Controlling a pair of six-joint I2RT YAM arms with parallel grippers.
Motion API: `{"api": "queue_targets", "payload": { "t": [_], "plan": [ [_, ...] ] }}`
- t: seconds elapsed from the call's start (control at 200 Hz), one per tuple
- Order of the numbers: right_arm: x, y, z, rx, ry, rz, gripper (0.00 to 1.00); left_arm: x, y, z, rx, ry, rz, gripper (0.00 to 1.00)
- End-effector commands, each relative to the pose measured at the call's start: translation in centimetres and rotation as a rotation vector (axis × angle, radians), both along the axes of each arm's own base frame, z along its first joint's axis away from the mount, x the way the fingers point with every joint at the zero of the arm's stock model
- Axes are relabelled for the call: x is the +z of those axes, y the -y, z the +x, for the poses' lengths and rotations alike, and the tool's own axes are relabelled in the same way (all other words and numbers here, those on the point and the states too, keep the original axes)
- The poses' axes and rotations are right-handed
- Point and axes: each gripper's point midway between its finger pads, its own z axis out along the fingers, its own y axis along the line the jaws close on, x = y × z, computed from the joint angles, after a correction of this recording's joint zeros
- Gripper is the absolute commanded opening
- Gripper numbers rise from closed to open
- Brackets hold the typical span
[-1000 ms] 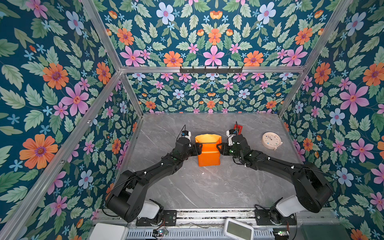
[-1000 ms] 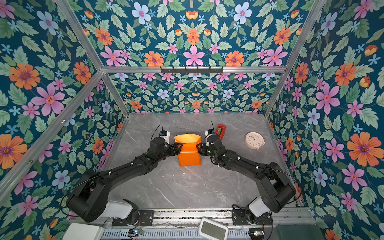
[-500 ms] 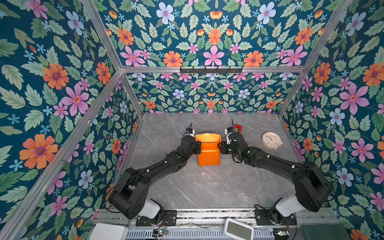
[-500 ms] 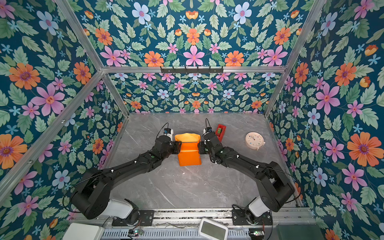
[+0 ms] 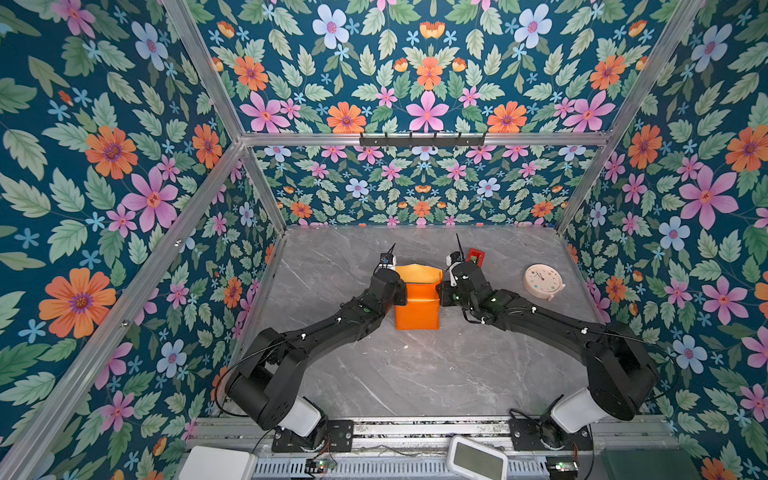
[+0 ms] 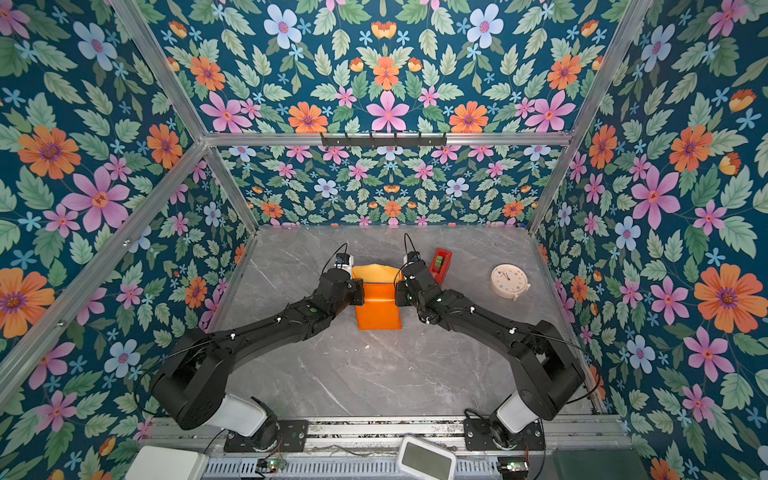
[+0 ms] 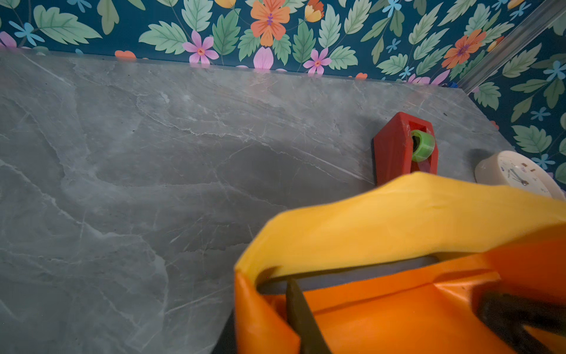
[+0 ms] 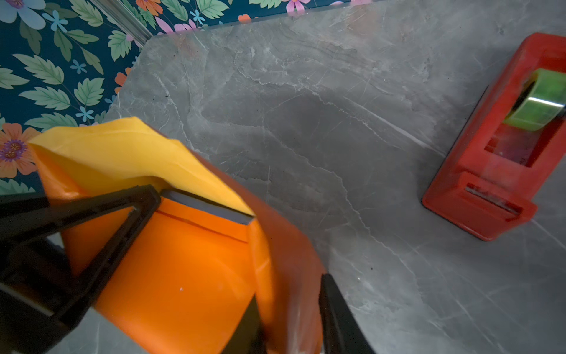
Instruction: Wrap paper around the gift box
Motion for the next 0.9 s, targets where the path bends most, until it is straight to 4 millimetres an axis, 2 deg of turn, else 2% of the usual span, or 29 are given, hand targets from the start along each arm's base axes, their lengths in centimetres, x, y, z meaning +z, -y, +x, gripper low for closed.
{"api": "queue_targets", "payload": {
  "t": [0.0,0.19,0.38,0.455,0.61,0.775,0.895],
  "plan": [
    [0.1,0.0,0.4,-0.004,0.008,-0.022,0.26,-0.3,-0.1,0.0,0.005,-0.002,0.021,0.17],
    [-0.9,0.2,0.3,-0.021,-0.019,-0.023,0.17,-0.6,0.2,-0.1,0.005,-0.007,0.009,0.12],
    [-1.2,0.2,0.1,-0.022,-0.027,-0.025,0.15,0.9,0.2,0.2,0.019,0.021,-0.014,0.3],
    [-0.8,0.3,0.2,-0.021,-0.017,-0.025,0.15,1.4,0.1,0.3,0.027,0.035,-0.009,0.31],
    [-0.2,0.2,0.3,-0.014,-0.005,-0.025,0.15,0.9,0.2,0.6,0.019,0.027,0.013,0.2],
    [0.5,0.1,0.4,-0.015,-0.001,-0.02,0.21,0.2,0.1,0.5,0.022,0.015,0.023,0.11],
    [0.2,0.3,0.3,-0.023,-0.008,-0.026,0.17,-0.1,0.1,0.6,0.024,0.014,0.027,0.03]
  ]
}}
